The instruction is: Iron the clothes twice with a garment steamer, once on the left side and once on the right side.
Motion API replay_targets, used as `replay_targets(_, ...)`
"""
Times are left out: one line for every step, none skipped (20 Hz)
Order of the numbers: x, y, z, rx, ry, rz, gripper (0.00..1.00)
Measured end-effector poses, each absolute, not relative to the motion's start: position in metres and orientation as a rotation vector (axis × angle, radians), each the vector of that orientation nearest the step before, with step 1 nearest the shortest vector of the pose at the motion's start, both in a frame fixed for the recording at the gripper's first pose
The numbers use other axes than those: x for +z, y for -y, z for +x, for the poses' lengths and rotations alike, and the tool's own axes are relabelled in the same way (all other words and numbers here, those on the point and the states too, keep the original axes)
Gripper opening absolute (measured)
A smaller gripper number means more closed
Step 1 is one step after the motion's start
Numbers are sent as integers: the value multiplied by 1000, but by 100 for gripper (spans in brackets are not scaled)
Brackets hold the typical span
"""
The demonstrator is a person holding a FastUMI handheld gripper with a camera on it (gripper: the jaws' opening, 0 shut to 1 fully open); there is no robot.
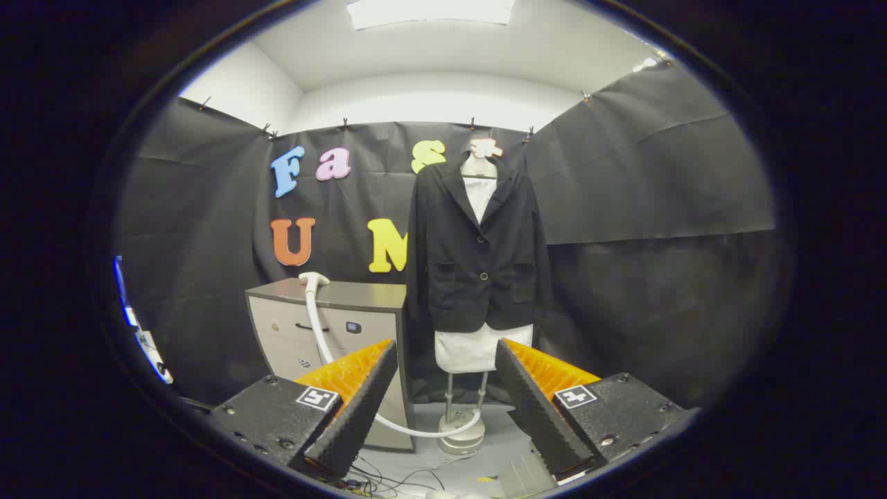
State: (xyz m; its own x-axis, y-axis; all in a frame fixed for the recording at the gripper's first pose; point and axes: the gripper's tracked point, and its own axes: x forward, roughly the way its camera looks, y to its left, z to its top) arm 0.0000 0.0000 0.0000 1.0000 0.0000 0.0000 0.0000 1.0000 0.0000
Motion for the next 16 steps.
replay_targets(1,-1,0,-2,0,-4,99)
replay_targets(0,-4,-1,-1,0,-5,99)
replay_targets(0,-7,-1,1,-3,-5,99)
replay_targets(-3,-9,-1,5,-9,-5,99)
replay_targets(-4,-11,-2,8,-13,-5,99)
replay_targets(-6,-12,0,6,-19,-5,99)
replay_targets(-7,-12,0,5,-26,-5,99)
replay_targets(-8,-12,0,1,-29,-2,99)
replay_targets(-8,-13,1,0,-30,-1,99)
replay_targets(-8,-12,2,-2,-30,0,99)
replay_targets(-8,-13,1,-5,-28,1,99)
replay_targets(-8,-12,2,-5,-29,4,99)
replay_targets(-7,-13,3,-5,-29,8,99)
replay_targets(-6,-13,4,-7,-29,12,99)
replay_targets(-4,-13,6,-12,-29,14,99)
replay_targets(-3,-14,9,-15,-31,15,99)
